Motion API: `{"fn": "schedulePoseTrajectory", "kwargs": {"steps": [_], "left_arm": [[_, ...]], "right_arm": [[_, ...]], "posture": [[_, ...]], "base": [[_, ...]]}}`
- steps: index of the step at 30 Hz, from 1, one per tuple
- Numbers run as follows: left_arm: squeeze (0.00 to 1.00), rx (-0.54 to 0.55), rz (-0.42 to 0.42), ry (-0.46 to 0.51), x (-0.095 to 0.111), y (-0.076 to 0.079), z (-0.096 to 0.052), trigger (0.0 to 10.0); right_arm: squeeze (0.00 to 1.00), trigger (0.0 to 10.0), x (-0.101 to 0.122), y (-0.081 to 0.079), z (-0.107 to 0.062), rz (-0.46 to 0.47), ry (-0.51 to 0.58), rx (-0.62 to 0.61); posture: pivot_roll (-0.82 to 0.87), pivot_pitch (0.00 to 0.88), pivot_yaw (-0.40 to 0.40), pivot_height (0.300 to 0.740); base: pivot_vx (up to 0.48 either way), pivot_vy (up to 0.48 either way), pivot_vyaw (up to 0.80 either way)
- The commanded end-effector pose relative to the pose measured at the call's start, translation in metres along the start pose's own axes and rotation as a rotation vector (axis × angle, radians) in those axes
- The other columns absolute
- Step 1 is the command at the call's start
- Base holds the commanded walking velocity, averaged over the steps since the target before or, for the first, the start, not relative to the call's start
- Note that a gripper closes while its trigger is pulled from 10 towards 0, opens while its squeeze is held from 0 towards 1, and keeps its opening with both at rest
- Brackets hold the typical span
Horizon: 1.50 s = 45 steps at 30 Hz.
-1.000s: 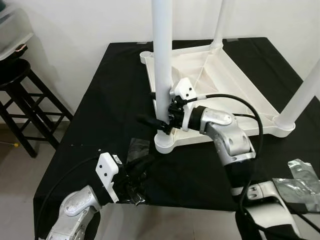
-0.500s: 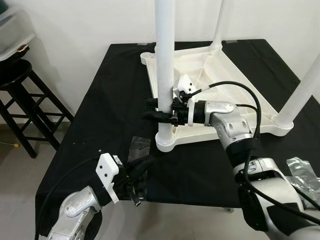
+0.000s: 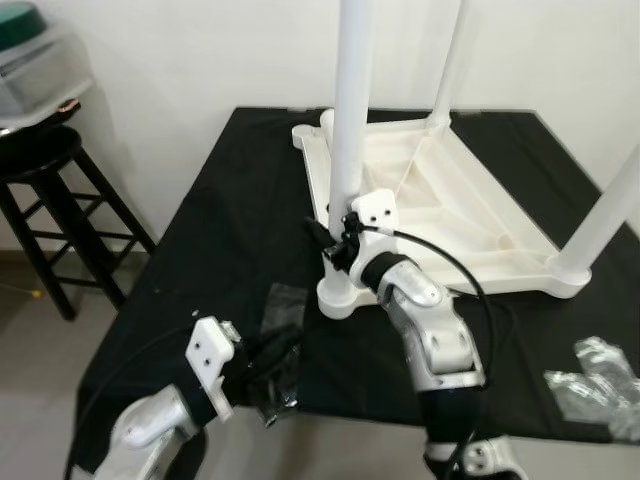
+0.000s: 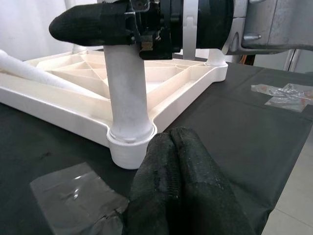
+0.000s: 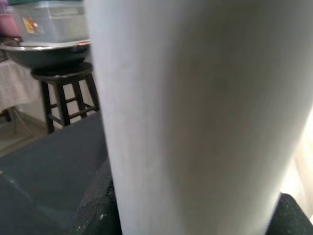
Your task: Building children table
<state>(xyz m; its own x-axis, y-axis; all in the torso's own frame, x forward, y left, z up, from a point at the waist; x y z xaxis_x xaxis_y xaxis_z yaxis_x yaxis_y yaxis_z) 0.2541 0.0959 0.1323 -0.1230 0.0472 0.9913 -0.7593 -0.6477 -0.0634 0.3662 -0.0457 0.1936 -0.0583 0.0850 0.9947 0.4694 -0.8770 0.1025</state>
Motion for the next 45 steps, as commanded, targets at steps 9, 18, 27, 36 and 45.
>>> {"fn": "schedulePoseTrajectory", "kwargs": {"steps": [9, 18, 27, 36, 45], "left_arm": [[0.00, 0.008, 0.012, -0.012, 0.000, -0.002, -0.001, 0.0], [0.00, 0.001, 0.011, -0.014, 0.000, -0.002, 0.000, 0.0], [0.00, 0.005, 0.011, -0.010, 0.000, -0.002, 0.000, 0.0], [0.00, 0.002, 0.009, -0.010, -0.001, 0.000, 0.000, 0.0], [0.00, 0.003, 0.009, -0.008, 0.001, 0.001, 0.000, 0.0]], "right_arm": [[0.00, 10.0, -0.028, -0.002, 0.007, 0.003, -0.142, 0.001], [1.00, 10.0, 0.010, -0.009, 0.016, -0.045, -0.092, 0.302], [0.00, 10.0, 0.007, -0.016, 0.011, -0.159, -0.099, 0.555], [0.00, 0.0, -0.001, 0.008, 0.013, -0.082, -0.088, 0.750], [0.00, 0.0, -0.008, 0.014, 0.008, -0.037, -0.108, 0.814]], "posture": [[0.03, 0.089, 0.017, 0.740], [0.02, 0.097, 0.020, 0.740], [0.03, 0.104, 0.015, 0.740], [0.04, 0.112, 0.012, 0.740], [0.04, 0.117, 0.013, 0.740]], "base": [[0.000, 0.000, 0.00], [0.000, 0.000, 0.00], [0.000, 0.000, 0.00], [0.000, 0.000, 0.00], [0.000, 0.000, 0.00]]}}
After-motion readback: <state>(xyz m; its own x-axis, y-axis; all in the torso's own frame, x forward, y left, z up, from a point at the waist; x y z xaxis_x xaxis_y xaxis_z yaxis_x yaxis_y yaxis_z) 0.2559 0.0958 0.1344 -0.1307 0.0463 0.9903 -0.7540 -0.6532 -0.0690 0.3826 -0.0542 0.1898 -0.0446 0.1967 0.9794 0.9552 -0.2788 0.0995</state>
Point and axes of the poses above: a point about 5 cm out from each wrist's last joint towards the gripper, its own z axis pointing out of the wrist towards the gripper, its own x axis along the axis of the wrist's last joint, y = z × x, the point moved 5 cm from there along z, pointing out of the wrist towards the gripper, and after that the axes turned 1 degree about -z, right-handed, at the moved point
